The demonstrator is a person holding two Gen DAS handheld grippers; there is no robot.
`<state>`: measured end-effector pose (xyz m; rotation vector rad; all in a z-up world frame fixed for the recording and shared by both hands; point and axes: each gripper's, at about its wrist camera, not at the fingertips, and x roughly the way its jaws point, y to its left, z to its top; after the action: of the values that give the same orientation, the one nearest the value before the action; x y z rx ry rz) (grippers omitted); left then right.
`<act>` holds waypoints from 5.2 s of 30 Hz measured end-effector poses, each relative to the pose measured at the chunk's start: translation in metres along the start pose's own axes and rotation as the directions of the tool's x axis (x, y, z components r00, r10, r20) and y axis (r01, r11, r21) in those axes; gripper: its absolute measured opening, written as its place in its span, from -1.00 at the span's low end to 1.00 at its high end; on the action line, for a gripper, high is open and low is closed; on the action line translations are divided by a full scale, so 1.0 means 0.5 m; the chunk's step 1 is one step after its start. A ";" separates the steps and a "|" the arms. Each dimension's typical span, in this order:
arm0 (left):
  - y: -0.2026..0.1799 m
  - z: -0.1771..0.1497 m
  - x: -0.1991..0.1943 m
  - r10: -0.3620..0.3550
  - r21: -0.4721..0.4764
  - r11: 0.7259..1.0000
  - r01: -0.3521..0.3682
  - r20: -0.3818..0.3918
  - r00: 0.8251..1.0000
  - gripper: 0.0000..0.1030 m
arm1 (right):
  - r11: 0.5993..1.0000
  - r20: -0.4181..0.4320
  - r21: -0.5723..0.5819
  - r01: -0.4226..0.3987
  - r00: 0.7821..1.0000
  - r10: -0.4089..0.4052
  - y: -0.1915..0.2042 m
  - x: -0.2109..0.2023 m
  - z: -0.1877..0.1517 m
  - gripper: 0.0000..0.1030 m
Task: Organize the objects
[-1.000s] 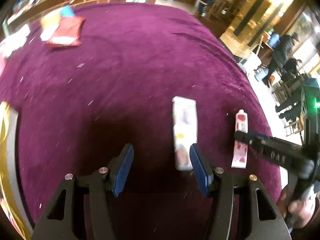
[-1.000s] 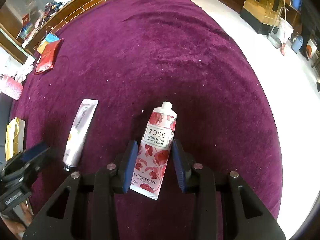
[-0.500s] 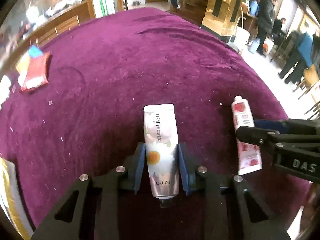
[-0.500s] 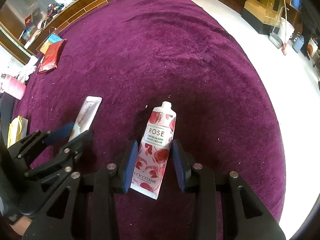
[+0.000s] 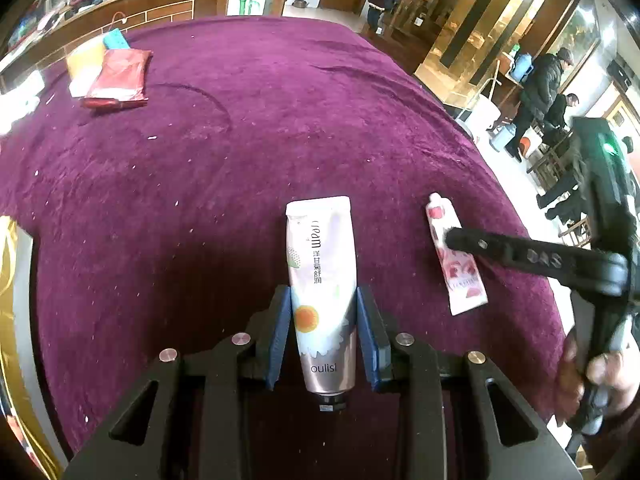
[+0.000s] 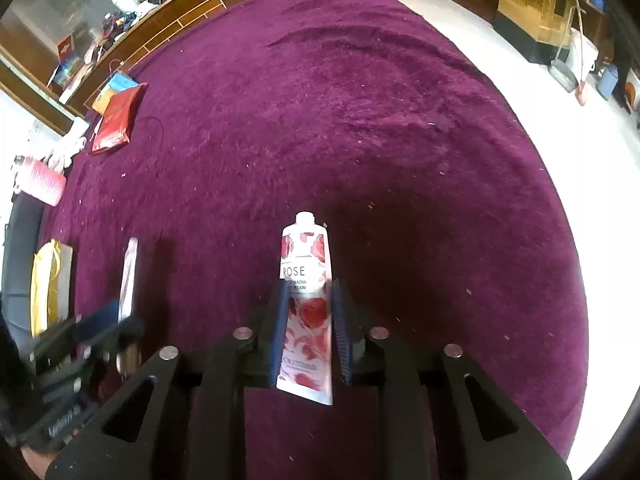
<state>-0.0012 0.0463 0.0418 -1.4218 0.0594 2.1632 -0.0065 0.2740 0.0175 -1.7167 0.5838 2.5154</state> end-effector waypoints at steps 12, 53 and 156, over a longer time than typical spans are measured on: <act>0.043 -0.032 -0.053 -0.039 -0.083 0.996 0.042 0.034 0.999 -0.47 | 0.961 0.058 -0.196 0.197 0.980 -0.190 0.102 0.046 0.011 -0.42; 0.472 -0.340 -0.397 0.186 -0.421 0.901 -0.101 0.166 0.968 -0.46 | 0.835 -0.177 -0.323 -0.446 0.895 0.409 0.610 -0.053 -0.180 -0.70; 0.181 -0.269 -0.538 0.761 -0.546 0.634 -0.547 0.318 0.565 0.98 | 0.851 -0.123 -0.475 -0.223 0.975 0.187 0.534 -0.015 -0.173 -0.21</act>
<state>0.1485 -0.1861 0.1914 -0.9991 -0.0471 3.3326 0.0089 -0.0010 0.0727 -1.9965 0.1365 2.9566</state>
